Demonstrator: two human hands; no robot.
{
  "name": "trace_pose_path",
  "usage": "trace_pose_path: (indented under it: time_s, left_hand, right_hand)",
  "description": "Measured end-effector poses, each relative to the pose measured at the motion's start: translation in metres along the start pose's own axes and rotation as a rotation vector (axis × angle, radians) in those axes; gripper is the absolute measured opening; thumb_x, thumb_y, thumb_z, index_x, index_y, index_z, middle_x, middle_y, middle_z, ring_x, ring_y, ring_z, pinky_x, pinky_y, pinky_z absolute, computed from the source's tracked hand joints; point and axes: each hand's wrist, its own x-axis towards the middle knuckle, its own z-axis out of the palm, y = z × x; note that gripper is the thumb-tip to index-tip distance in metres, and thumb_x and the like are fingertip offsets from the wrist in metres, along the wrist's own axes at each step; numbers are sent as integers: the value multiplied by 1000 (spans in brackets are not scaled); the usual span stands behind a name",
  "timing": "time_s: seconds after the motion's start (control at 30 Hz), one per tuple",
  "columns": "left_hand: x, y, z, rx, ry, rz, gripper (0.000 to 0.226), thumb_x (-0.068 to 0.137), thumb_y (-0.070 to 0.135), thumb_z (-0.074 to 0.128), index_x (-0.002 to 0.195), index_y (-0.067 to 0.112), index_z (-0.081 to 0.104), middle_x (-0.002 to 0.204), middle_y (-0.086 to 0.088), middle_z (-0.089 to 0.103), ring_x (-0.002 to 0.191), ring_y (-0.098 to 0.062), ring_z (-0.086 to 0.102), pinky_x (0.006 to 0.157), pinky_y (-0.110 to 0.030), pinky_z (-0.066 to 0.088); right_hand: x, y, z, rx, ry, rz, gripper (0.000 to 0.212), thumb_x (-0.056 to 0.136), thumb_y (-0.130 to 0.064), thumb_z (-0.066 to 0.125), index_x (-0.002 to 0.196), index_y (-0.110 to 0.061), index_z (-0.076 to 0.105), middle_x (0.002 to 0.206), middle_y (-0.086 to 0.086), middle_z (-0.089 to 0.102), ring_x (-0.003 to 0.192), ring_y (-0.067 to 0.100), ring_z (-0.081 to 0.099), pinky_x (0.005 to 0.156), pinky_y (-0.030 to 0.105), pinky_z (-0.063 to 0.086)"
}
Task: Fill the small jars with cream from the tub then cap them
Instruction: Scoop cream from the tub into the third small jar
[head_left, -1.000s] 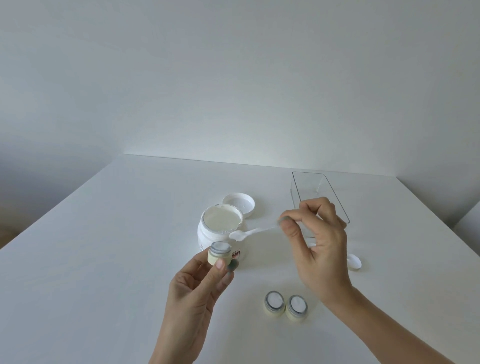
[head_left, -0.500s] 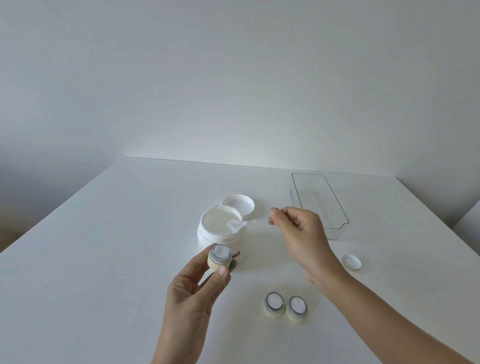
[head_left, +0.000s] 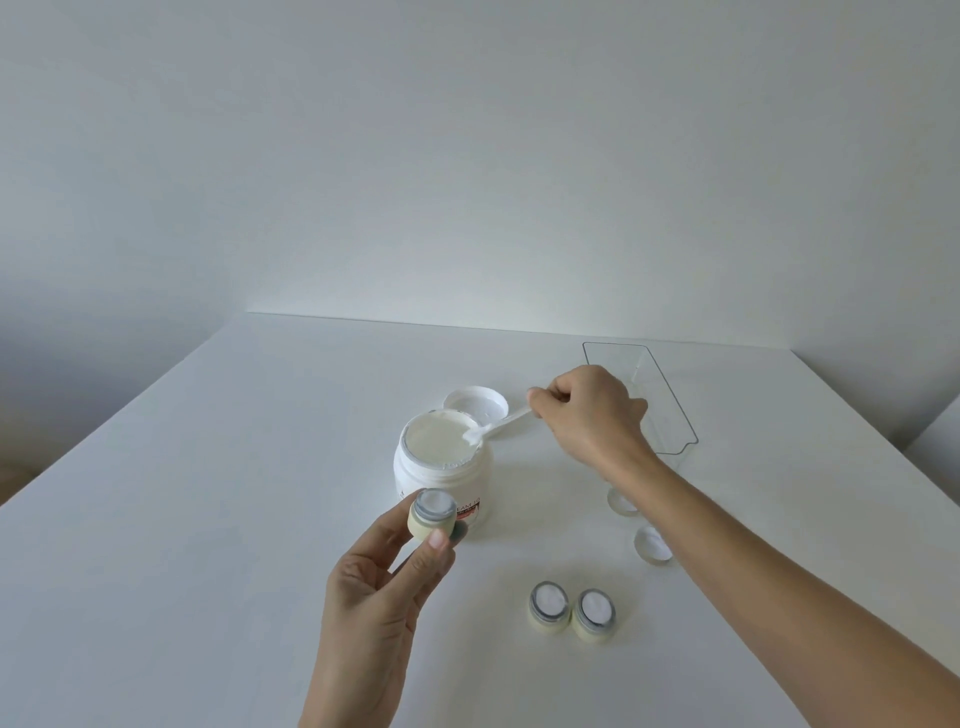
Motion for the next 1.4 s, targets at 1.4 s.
trace_pose_path:
  time_s: [1.4]
  left_hand:
    - [-1, 0, -1, 36, -35, -10, 40, 68, 9, 72, 107, 13, 76, 113, -14, 74, 99, -28, 73, 74, -21, 57]
  right_hand:
    - [-21, 29, -24, -14, 558, -823, 20, 92, -23, 60, 75, -18, 68, 72, -10, 55, 73, 15, 47, 76, 32, 28]
